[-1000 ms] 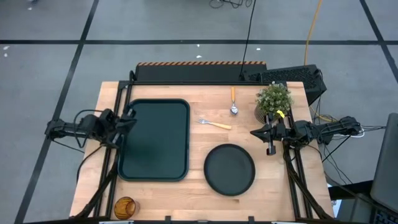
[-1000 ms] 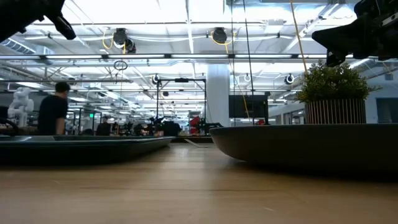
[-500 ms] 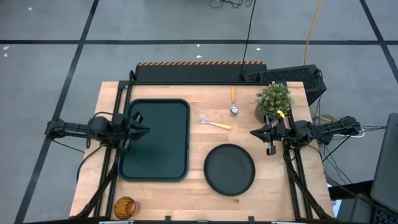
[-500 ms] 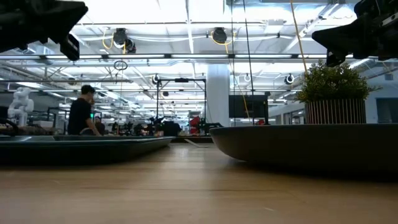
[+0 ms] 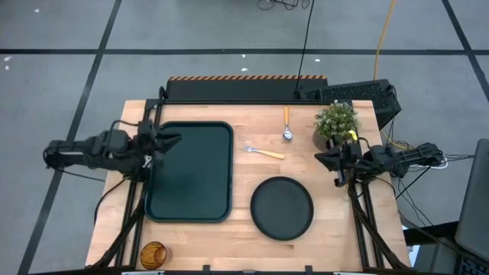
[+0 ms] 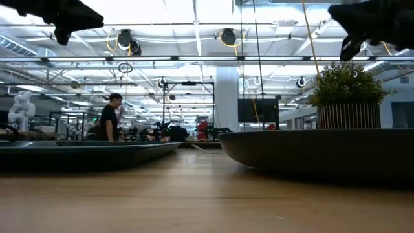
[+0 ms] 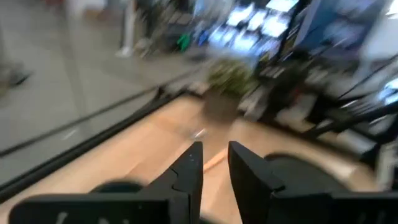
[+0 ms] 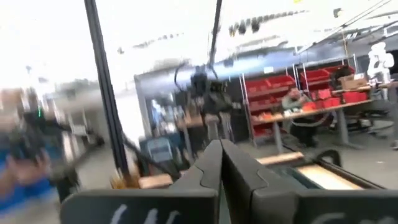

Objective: Pick and place plate/cup/fork/spoon on tray
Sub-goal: Put the orange fork on the black tray

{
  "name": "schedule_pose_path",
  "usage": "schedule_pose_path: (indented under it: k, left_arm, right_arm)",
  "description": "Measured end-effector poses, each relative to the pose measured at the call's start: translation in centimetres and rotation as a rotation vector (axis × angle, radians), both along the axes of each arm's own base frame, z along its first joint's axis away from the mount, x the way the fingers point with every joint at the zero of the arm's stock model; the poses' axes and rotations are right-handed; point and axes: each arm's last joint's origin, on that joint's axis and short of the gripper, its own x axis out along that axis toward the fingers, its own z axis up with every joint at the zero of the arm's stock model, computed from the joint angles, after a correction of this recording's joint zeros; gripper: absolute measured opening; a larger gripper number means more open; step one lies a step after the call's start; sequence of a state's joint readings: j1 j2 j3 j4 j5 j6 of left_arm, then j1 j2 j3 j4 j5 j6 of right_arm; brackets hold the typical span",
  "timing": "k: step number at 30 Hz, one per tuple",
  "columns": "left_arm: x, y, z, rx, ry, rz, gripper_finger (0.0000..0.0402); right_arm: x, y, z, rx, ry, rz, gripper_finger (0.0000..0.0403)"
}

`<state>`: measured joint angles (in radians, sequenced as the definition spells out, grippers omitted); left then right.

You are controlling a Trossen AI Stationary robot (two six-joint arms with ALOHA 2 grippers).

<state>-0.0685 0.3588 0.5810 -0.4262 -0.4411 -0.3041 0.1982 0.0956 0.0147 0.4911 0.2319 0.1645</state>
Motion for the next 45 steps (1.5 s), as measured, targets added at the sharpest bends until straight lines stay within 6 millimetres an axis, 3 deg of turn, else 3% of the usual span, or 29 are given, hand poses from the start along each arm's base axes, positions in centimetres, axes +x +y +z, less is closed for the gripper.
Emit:
schedule_pose_path:
  k: [10, 16, 18, 24, 28, 33, 37, 42, 45]
  left_arm:
    - [2.5, 0.9, 2.5, -0.113, 0.436, 0.272, 0.0082]
    - [5.2, 2.7, 1.2, -0.245, 0.751, 0.332, 0.0081]
    - [6.5, 3.4, 0.3, -0.316, 0.81, 0.274, 0.0081]
    - [12.0, 3.6, -2.8, -0.461, 0.841, -0.101, 0.0081]
    - [14.7, 2.9, -5.1, -0.435, 0.903, -0.208, 0.0081]
    - [16.7, 3.2, -6.9, -0.423, 0.923, -0.156, 0.0081]
    - [17.2, 3.7, -6.6, -0.425, 0.895, -0.095, 0.0081]
    - [18.0, 4.7, -5.3, -0.424, 0.755, -0.024, 0.0081]
    - [18.7, 5.4, -5.3, -0.436, 0.682, 0.018, 0.0081]
  right_arm:
    - [-0.2, -0.1, 0.4, -0.039, -0.035, -0.058, 0.0]
    - [-0.1, -0.1, 0.3, -0.127, -0.017, -0.091, 0.0]
    - [-0.2, -0.2, 0.4, -0.153, -0.03, -0.113, 0.0]
    - [-0.4, -0.7, 0.5, -0.147, -0.005, -0.319, 0.0002]
    - [-0.9, -1.5, 0.9, -0.039, -0.001, -0.562, 0.0014]
    - [-2.0, -1.9, 2.2, -0.014, -0.106, -0.695, 0.0035]
    - [-2.1, -1.9, 2.5, -0.085, -0.085, -0.734, 0.0059]
    - [-1.3, -1.7, 2.9, -0.153, 0.022, -0.677, 0.0102]
    - [-0.1, -1.3, 1.9, -0.177, 0.121, -0.579, 0.013]
